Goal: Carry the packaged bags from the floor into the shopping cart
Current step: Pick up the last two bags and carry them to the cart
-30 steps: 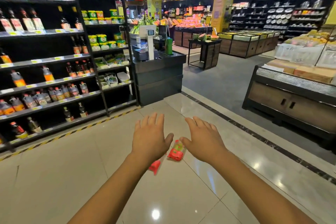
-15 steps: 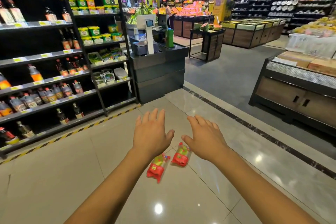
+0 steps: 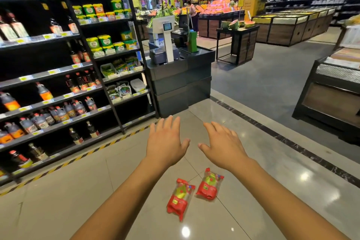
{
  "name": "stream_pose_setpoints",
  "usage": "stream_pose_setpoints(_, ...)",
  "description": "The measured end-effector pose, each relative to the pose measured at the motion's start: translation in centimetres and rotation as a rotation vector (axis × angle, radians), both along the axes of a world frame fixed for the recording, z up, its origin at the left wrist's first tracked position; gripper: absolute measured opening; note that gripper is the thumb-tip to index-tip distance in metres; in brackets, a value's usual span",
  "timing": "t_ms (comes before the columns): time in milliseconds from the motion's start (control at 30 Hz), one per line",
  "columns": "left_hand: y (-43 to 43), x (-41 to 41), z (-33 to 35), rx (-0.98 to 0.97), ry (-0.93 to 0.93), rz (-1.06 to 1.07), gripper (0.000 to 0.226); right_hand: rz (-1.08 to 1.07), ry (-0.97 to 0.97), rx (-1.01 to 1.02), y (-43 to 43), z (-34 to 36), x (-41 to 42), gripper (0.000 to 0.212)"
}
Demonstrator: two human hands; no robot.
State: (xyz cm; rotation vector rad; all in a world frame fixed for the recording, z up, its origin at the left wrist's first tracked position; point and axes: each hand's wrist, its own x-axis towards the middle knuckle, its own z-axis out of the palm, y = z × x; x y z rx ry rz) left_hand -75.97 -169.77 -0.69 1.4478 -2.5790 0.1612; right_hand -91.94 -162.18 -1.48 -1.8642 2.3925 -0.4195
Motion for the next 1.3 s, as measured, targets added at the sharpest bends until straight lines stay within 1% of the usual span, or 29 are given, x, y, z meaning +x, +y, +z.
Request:
stream_pose_setpoints(167,-5.9,-3.7,-0.4,0.010,-0.012,0.040,0.078,0.035,-0.010,-0.012,-6.8,-0.7,-4.2,0.066)
stream_pose_setpoints(433,-13.3,-6.6,-3.6,0.117,-0.043,0.092,0.080,0.040,-0.052,0.054,-14.8,-3.6,-8.0,0.069)
stream_pose_setpoints(667,-20.1,-7.8,-7.2,0.194,-0.067,0.071,0.078,0.034,-0.060,0.134,-21.2,-6.4,-9.8,0.067)
stream_pose_setpoints(700,-22.2,-7.9,-8.4,0.216,-0.071,0.058,0.078,0.019,-0.060,0.153,-23.0,-7.4,-10.1,0.067)
stream_pose_setpoints(767,-23.3,-8.0,-9.1,0.223,-0.085,0.050,0.078,0.009,-0.063,0.173,-23.7,-8.0,-10.4,0.067)
stream_pose_setpoints(833,-27.5,-8.4,-11.2,0.276,-0.085,0.024,0.077,-0.030,-0.065,0.222,-27.3,-10.0,-10.8,0.068)
stream_pose_setpoints(867,-27.6,-8.4,-11.4,0.272,-0.096,0.017,0.077,-0.032,-0.074,0.224,-27.2,-10.1,-10.7,0.069)
stream_pose_setpoints(900,-30.6,-8.6,-13.0,0.317,-0.100,-0.001,0.075,-0.053,-0.077,0.262,-29.8,-11.7,-11.0,0.070)
stream_pose_setpoints(967,-32.0,-8.8,-14.0,0.318,-0.106,-0.024,0.072,-0.082,-0.095,0.288,-31.1,-12.7,-11.2,0.071)
stream_pose_setpoints(1033,-35.8,-9.2,-17.4,0.383,-0.118,-0.031,0.073,-0.121,-0.117,0.349,-34.5,-16.1,-11.6,0.071)
stream_pose_setpoints(1067,-35.7,-9.0,-17.7,0.371,-0.125,-0.046,0.074,-0.128,-0.129,0.357,-34.4,-16.2,-11.6,0.071)
stream_pose_setpoints(1133,-38.9,-9.6,-22.2,0.431,-0.157,-0.055,0.076,-0.172,-0.158,0.411,-37.0,-20.8,-12.2,0.072)
stream_pose_setpoints(1167,-38.8,-9.5,-22.6,0.428,-0.165,-0.066,0.076,-0.184,-0.170,0.419,-36.9,-21.0,-12.3,0.073)
stream_pose_setpoints(1200,-40.3,-9.9,-25.9,0.472,-0.209,-0.073,0.076,-0.209,-0.202,0.459,-38.1,-24.6,-12.8,0.073)
stream_pose_setpoints(1233,-41.0,-10.1,-27.9,0.505,-0.218,-0.058,0.077,-0.234,-0.216,0.489,-38.6,-26.6,-13.1,0.073)
stream_pose_setpoints(1267,-41.0,-9.8,-28.6,0.511,-0.222,-0.057,0.077,-0.254,-0.242,0.504,-38.4,-27.0,-13.2,0.072)
stream_pose_setpoints(1300,-42.1,-10.5,-32.8,0.550,-0.276,-0.060,0.077,-0.279,-0.262,0.554,-39.2,-31.3,-14.0,0.071)
